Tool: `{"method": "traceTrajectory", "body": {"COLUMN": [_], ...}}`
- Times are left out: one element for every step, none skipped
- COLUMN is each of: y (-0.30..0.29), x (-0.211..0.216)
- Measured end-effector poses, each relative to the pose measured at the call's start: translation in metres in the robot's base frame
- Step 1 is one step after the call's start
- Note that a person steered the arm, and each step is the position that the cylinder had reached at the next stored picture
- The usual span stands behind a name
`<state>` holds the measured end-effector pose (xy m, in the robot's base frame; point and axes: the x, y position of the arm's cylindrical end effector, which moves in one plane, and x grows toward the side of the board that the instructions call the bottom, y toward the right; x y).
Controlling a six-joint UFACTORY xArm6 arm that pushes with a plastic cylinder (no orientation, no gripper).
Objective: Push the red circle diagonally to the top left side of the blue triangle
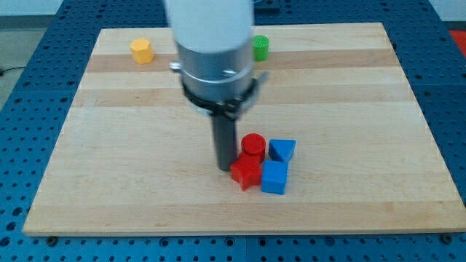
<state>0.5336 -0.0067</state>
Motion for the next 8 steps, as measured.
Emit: {"method": "traceTrajectory", "body": {"y": [0.051, 0.070, 0.066, 0.093, 0.036, 0.004, -0.019, -0.038], "x": [-0.001, -0.035, -0.049, -0.011, -0.018, -0.018, -0.060, -0.100]}}
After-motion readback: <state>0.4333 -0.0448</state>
